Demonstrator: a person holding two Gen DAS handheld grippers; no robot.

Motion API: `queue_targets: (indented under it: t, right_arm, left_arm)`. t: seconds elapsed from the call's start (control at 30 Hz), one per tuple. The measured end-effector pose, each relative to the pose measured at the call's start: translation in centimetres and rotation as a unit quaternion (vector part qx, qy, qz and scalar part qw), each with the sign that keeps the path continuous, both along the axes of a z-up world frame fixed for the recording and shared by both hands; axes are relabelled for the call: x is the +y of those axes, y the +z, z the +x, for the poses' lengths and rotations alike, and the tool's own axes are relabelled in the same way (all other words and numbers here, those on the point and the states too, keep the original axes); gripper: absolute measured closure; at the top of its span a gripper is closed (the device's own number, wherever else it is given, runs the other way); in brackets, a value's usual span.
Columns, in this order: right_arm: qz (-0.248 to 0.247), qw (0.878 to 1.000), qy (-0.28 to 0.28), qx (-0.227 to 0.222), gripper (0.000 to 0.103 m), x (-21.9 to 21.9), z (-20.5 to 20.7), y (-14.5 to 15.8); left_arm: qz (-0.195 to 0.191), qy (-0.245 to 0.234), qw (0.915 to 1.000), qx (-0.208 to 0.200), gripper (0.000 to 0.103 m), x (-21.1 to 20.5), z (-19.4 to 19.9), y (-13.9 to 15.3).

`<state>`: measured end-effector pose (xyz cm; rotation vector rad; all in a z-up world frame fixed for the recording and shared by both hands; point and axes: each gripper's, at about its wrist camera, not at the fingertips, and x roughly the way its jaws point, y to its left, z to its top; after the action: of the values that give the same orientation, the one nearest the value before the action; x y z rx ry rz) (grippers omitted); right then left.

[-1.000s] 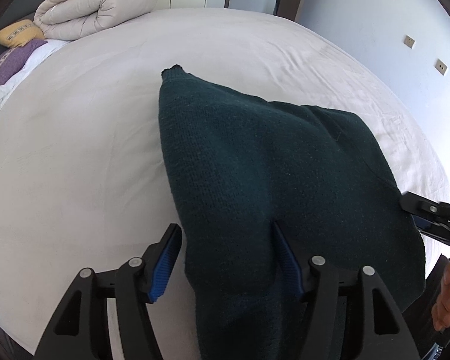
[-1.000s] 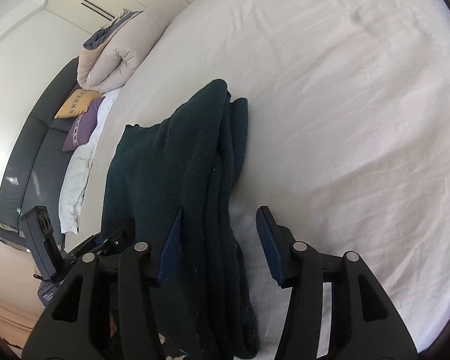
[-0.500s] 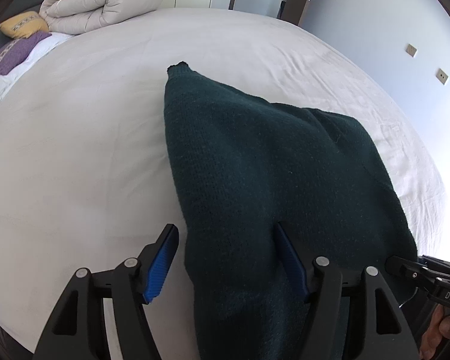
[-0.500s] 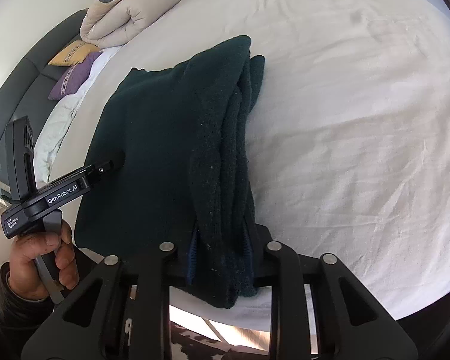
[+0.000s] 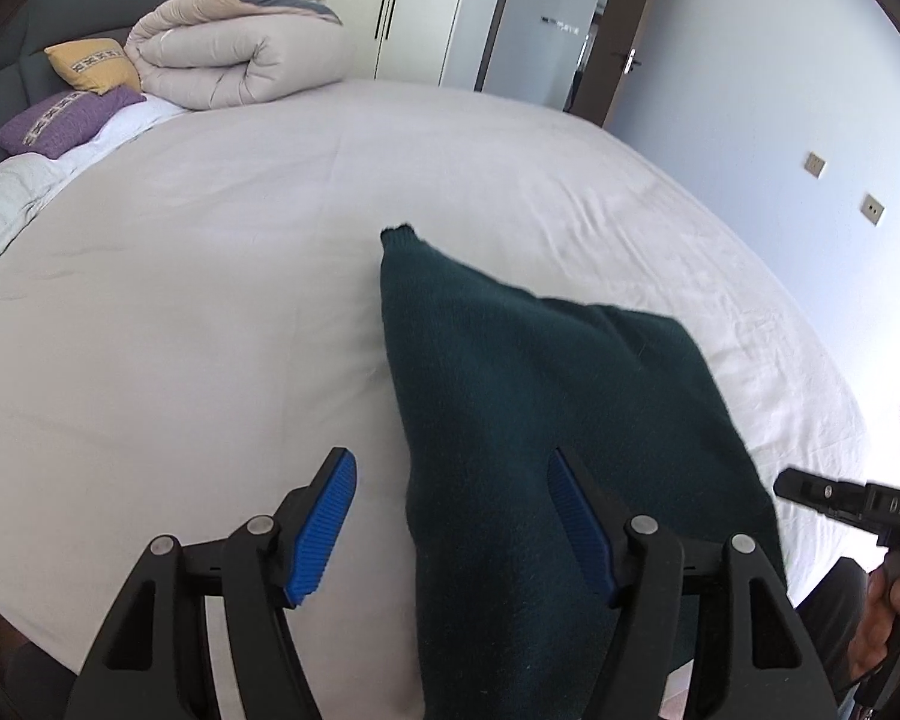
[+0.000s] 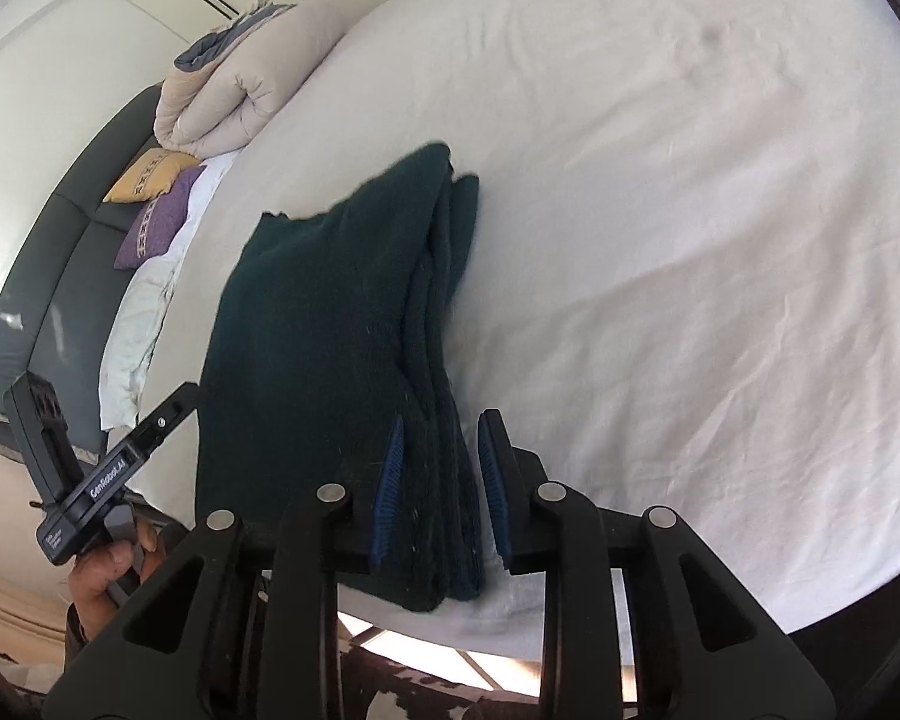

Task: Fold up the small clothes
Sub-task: 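Release the sweater with both grippers and pull them back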

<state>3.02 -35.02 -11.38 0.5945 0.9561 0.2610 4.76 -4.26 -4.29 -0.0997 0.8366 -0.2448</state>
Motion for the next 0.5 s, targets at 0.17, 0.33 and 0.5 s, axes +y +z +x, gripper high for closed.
queue_targets:
  t: [0.17,0.33,0.5]
  right_arm:
    - [0.04,0.997,0.042,-0.049,0.078,1.5,3.2,2.2]
    - [0.073,0.996,0.044,0.002,0.082,2.0,7.5,-2.2]
    - [0.106,0.994,-0.004,-0.015,0.08,-1.2,6.1,-3.4]
  left_arm:
    - [-0.003,-0.023,0.9994,-0.027,0.034,-1.5,-1.2,1.8]
    - [0.013,-0.037,0.9975,-0.059,0.027,-2.0,-2.7,2.6]
    - [0.035,-0.019,0.9911,-0.127,0.001,-1.6,-4.6,5.3]
